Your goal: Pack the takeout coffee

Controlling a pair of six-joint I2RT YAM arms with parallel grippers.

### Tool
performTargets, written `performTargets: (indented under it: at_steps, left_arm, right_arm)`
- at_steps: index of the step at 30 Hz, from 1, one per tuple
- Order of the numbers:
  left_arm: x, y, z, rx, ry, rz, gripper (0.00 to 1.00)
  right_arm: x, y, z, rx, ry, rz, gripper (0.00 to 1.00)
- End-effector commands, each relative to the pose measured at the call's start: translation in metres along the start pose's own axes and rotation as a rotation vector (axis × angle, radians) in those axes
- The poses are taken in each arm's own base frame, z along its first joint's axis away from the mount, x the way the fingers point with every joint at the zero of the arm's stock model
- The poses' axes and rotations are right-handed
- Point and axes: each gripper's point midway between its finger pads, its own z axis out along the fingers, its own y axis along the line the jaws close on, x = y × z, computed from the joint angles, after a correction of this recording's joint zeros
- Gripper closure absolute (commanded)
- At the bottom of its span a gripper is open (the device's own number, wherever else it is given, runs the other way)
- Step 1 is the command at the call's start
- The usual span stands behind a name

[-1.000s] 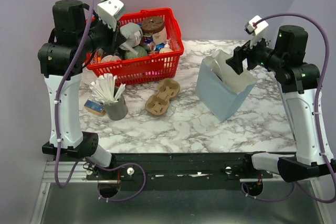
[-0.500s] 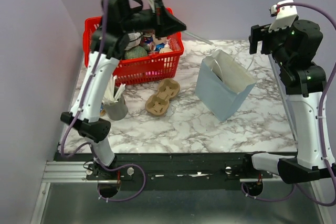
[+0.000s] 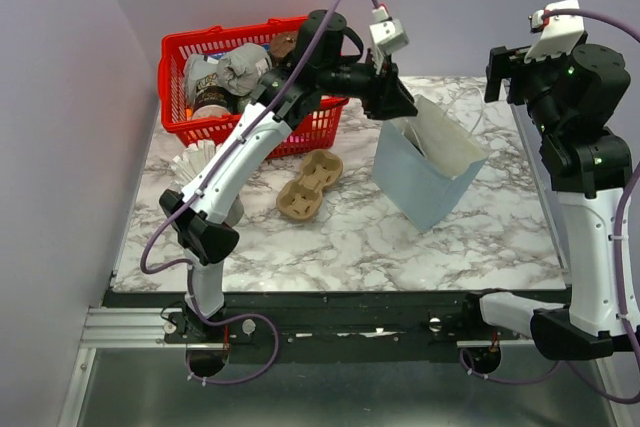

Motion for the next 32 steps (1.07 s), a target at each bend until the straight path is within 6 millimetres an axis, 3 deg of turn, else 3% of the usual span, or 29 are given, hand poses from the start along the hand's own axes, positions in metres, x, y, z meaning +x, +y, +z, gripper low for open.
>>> performTargets:
  at_steps: [1, 2, 4, 6, 8, 9, 11, 13, 16, 21, 23, 26, 32]
  left_arm:
    - [0.012, -0.008, 0.025, 0.008, 0.023, 0.012, 0.46]
    - [0.003, -0.008, 0.026, 0.002, -0.002, 0.031, 0.35]
    - [-0.012, -0.003, 0.022, -0.041, -0.037, 0.07, 0.27]
    - [-0.04, -0.001, 0.007, -0.099, -0.096, 0.155, 0.17]
    - [-0.063, 0.023, -0.014, -0.214, -0.167, 0.193, 0.04]
    - [-0.079, 0.021, -0.031, -0.25, -0.211, 0.219, 0.01]
    - [-0.09, 0.048, -0.059, -0.367, -0.264, 0.22, 0.01]
    - [-0.102, 0.054, -0.087, -0.435, -0.292, 0.237, 0.01]
    - [-0.097, 0.079, -0.123, -0.57, -0.265, 0.223, 0.01]
    - [-0.057, 0.113, -0.175, -0.778, -0.137, 0.176, 0.01]
    - [-0.032, 0.121, -0.182, -0.814, -0.079, 0.14, 0.01]
    - [-0.014, 0.125, -0.202, -0.891, -0.027, 0.133, 0.01]
    - [-0.001, 0.137, -0.24, -1.062, 0.005, 0.112, 0.01]
  right_arm:
    - [0.005, 0.005, 0.007, -0.019, 0.011, 0.002, 0.08]
    - [0.005, 0.006, 0.007, -0.026, 0.011, 0.001, 0.08]
    - [0.005, 0.009, 0.009, -0.044, 0.015, -0.008, 0.07]
    - [0.008, 0.012, 0.01, -0.064, 0.025, -0.026, 0.07]
    - [0.014, 0.019, 0.013, -0.104, 0.041, -0.046, 0.05]
    - [0.021, 0.023, 0.013, -0.126, 0.065, -0.053, 0.03]
    - [0.028, 0.037, 0.012, -0.199, 0.085, -0.06, 0.02]
    - [0.036, 0.042, 0.011, -0.225, 0.107, -0.049, 0.01]
    - [0.045, 0.039, 0.014, -0.185, 0.142, 0.002, 0.0]
    - [0.042, 0.002, 0.023, 0.054, 0.174, 0.08, 0.0]
    - [0.039, -0.006, 0.025, 0.097, 0.17, 0.084, 0.0]
    - [0.025, -0.009, 0.025, 0.106, 0.119, 0.081, 0.0]
    - [0.011, -0.015, 0.034, 0.138, 0.055, 0.088, 0.0]
